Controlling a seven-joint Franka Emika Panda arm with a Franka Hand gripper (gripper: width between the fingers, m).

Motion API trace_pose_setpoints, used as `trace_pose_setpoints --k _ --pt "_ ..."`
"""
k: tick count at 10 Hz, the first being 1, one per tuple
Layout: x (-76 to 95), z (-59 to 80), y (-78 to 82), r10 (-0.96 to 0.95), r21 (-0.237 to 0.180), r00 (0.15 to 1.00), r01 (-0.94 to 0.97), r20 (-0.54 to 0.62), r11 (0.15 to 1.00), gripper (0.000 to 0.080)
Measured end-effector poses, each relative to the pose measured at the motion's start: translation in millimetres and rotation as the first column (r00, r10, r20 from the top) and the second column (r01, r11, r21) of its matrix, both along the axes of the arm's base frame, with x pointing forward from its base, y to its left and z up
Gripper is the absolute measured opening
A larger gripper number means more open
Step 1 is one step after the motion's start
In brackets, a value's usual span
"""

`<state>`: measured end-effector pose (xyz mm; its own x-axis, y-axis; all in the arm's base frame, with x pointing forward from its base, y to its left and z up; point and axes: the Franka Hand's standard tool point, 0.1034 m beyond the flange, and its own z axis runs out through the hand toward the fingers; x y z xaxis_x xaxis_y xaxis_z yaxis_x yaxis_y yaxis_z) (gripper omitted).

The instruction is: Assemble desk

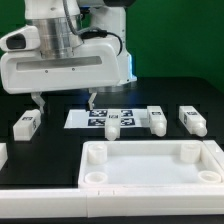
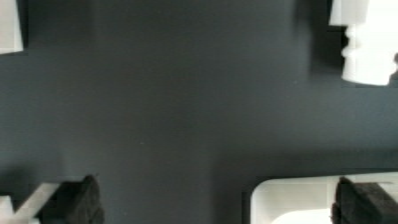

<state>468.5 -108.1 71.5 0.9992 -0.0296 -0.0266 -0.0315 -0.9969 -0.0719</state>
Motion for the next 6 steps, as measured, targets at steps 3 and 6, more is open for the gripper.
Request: trace_pose_setpoints --k 3,6 --pt "0.2 0.0 7.8 -0.004 -0.005 1.0 0.004 0.003 1.0 0.0649" --pt "-2.5 -1.9 93.2 0.093 -0.015 0.996 -0.093 0.004 0.996 0.0649"
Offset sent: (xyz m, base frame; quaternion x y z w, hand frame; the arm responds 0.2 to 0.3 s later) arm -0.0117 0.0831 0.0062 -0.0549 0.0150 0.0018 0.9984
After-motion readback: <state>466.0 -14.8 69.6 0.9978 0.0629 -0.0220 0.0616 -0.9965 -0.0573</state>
